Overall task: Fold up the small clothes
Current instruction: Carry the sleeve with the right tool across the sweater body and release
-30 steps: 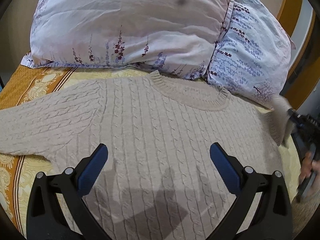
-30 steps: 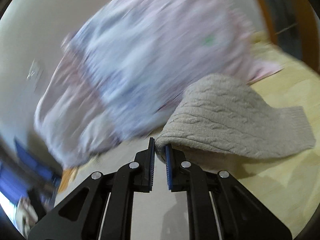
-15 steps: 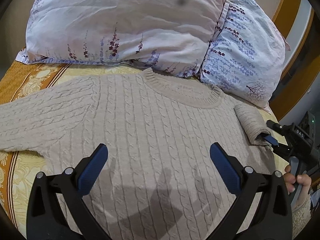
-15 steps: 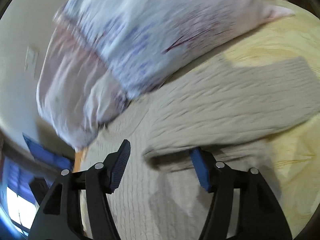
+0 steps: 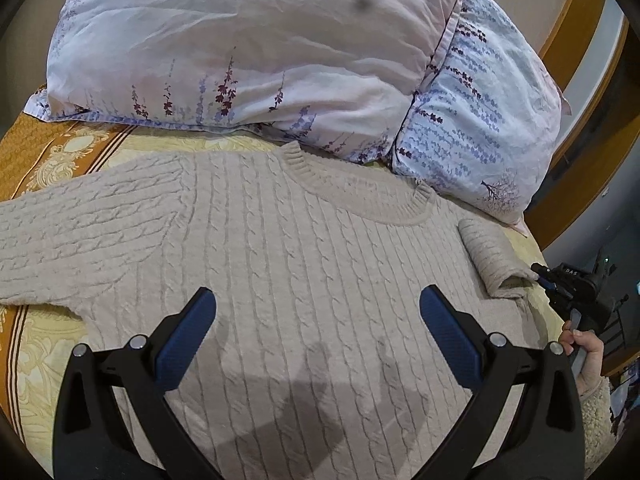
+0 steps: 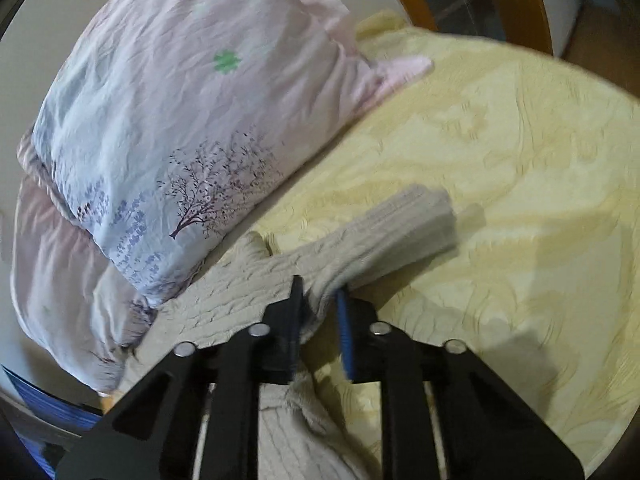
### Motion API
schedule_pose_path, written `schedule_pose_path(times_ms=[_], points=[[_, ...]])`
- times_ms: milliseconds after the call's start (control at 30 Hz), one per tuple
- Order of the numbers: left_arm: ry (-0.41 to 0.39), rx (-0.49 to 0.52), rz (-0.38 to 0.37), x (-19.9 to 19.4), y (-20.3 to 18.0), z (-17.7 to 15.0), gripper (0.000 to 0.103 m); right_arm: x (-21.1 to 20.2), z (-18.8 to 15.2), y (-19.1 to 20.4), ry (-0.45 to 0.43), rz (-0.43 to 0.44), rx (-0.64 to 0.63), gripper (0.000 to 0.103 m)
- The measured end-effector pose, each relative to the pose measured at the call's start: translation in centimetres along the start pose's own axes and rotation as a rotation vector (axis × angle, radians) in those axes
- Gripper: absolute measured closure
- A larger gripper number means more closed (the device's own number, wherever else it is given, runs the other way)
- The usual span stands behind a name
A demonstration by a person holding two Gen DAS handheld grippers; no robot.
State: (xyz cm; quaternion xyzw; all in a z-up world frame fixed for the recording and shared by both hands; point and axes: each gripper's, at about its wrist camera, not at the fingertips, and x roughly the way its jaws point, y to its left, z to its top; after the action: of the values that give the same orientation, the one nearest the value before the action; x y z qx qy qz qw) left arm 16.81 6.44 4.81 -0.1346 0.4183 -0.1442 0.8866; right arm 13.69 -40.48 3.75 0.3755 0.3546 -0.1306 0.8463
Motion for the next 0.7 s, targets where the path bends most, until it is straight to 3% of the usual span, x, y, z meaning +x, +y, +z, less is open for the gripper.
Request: schedule_pose_path(times_ms=[100, 233, 367, 433, 500, 567, 633, 700], points=[[0.016, -0.048, -0.058, 0.1, 1.0, 0.3, 0.002, -1.2, -0.1, 3.0, -0.058, 0.008, -0.120, 0.093], [0.013, -0.140, -0.133, 0.2, 2.5, 0.8, 0.002, -2.1, -0.7, 8.3, -0.072, 0.142, -0.252, 0.093], [0.002, -0.215, -0.190, 0.1, 3.6, 0.8, 0.002, -0.8, -3.9, 15.8, 0.012, 0.298, -0.440, 0.093], [0.005, -0.243, -0.210, 0.3, 4.0, 0.8, 0.002, 0.9, -6.8, 20.0, 0.123, 0.368, -0.559, 0.093], [0.009, -0.264, -0.220, 0.5, 4.3, 0.7, 0.002, 2.9, -10.3, 23.2, 0.240, 0.410, -0.663, 0.079], [0.019, -0.287, -0.225, 0.7, 4.6, 0.6, 0.002, 4.5, -13.7, 25.1, 0.348, 0.429, -0.749, 0.073], [0.023, -0.302, -0.230, 0.8, 4.8, 0.6, 0.002, 5.0, -15.3, 25.4, 0.387, 0.433, -0.773, 0.066], [0.027, -0.313, -0.235, 1.0, 5.0, 0.7, 0.003, 5.0, -15.6, 24.5, 0.407, 0.426, -0.748, 0.051]])
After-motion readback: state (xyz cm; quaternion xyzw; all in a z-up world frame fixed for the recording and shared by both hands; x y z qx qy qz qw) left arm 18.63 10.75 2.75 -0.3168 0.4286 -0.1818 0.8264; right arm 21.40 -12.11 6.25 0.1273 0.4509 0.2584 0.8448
